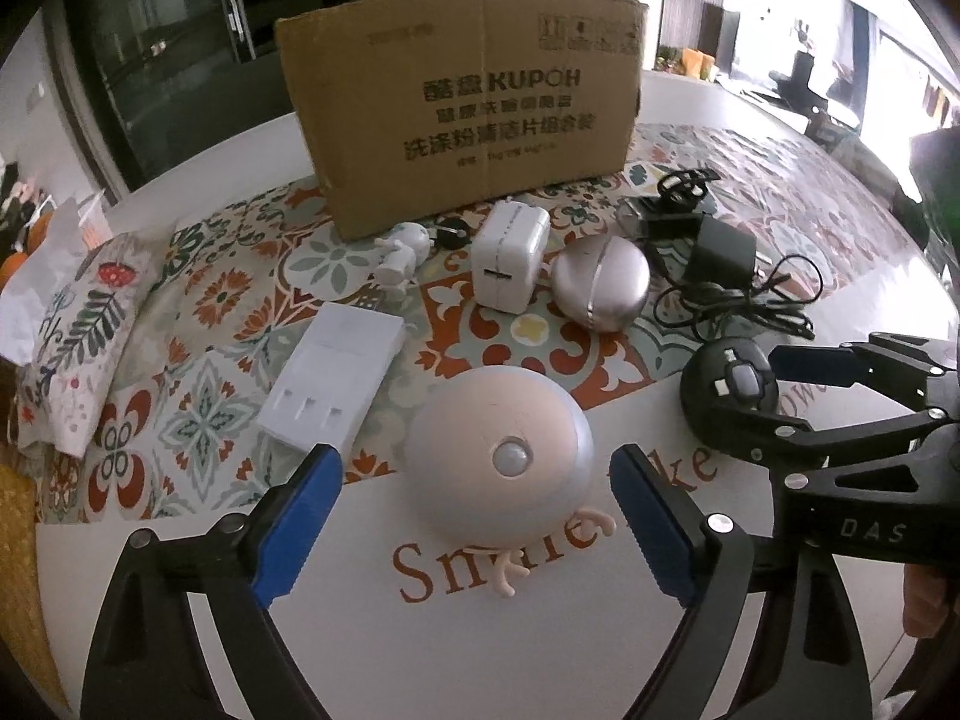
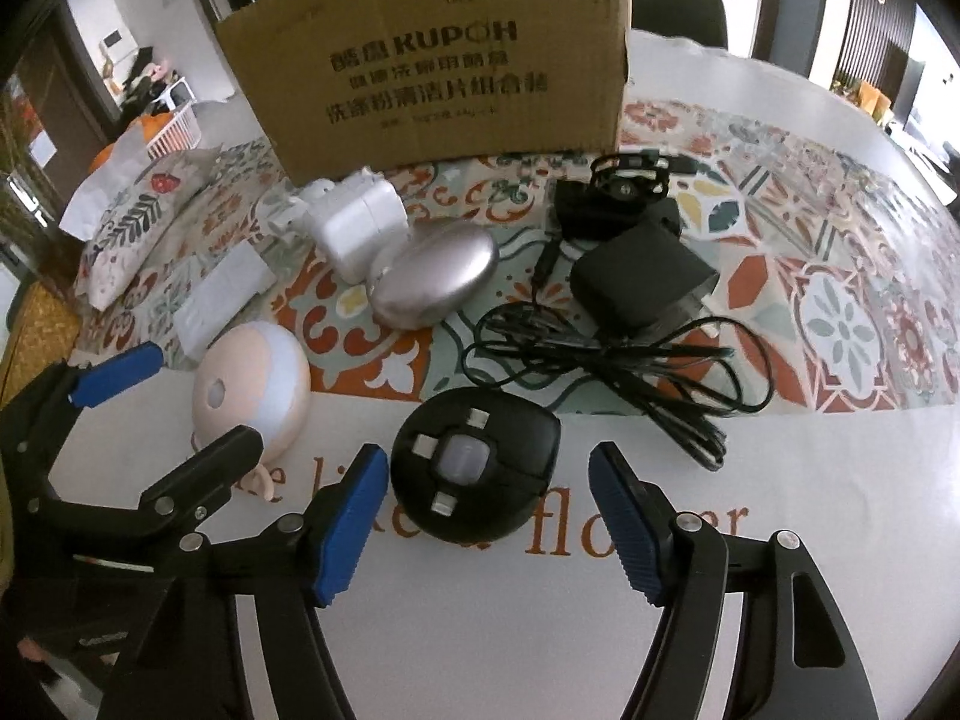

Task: Organize rigid objects
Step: 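Close left tool on the pink dome lamp while right tool closes on the black puck, then carry the lamp with left tool while right tool carries the puck over the cardboard box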

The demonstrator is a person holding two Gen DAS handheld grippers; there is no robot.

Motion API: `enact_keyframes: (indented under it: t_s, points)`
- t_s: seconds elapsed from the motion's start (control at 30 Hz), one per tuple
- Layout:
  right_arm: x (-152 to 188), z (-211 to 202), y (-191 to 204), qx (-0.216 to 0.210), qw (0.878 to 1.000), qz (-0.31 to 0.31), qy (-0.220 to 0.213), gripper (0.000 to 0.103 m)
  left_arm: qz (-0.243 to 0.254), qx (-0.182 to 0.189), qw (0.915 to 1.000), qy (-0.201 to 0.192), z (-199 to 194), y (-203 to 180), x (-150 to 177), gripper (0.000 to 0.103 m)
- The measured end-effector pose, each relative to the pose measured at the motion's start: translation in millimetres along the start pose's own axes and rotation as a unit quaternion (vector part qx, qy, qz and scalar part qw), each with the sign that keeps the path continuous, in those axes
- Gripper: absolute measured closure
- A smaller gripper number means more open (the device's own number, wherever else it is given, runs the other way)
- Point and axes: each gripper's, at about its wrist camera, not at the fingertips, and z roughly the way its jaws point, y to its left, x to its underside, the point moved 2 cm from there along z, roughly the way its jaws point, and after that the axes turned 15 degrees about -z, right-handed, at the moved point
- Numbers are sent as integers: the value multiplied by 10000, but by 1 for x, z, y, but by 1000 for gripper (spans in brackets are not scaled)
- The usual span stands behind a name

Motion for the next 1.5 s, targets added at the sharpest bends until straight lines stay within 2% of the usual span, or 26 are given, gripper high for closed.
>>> enact_keyframes:
  t_s: [0.1,0.2,0.27,0.33,0.47,0.5,0.93,1.23,1.5]
  points:
    - [3,6,-3,-79,9998,157,52,34,37,46,10000,16,4,-3,0,13]
    - [3,6,-1,-29,10000,71,26,42,76,134,9999,60,10,-5,0,14]
    - [2,7,-1,12,10000,30,-3,42,64,216,9997,92,13,-5,-1,15]
    - [0,7,-2,30,10000,31,-16,42,48,276,9995,110,15,-6,-2,22]
    - [0,8,-2,70,10000,19,-55,43,22,289,9995,107,19,-7,-3,25]
    - [-1,8,-2,92,9999,10,-54,43,27,276,9996,95,19,-7,-3,29]
    - [8,-4,-3,-81,9999,54,-45,43,-278,186,9993,157,-1,-7,3,29]
    - [2,-39,2,-101,9994,-8,-325,43,-538,84,9983,-203,-41,-8,-10,29]
    - [-20,-77,0,115,9965,-186,-805,43,-696,11,9955,-648,-75,-8,-35,29]
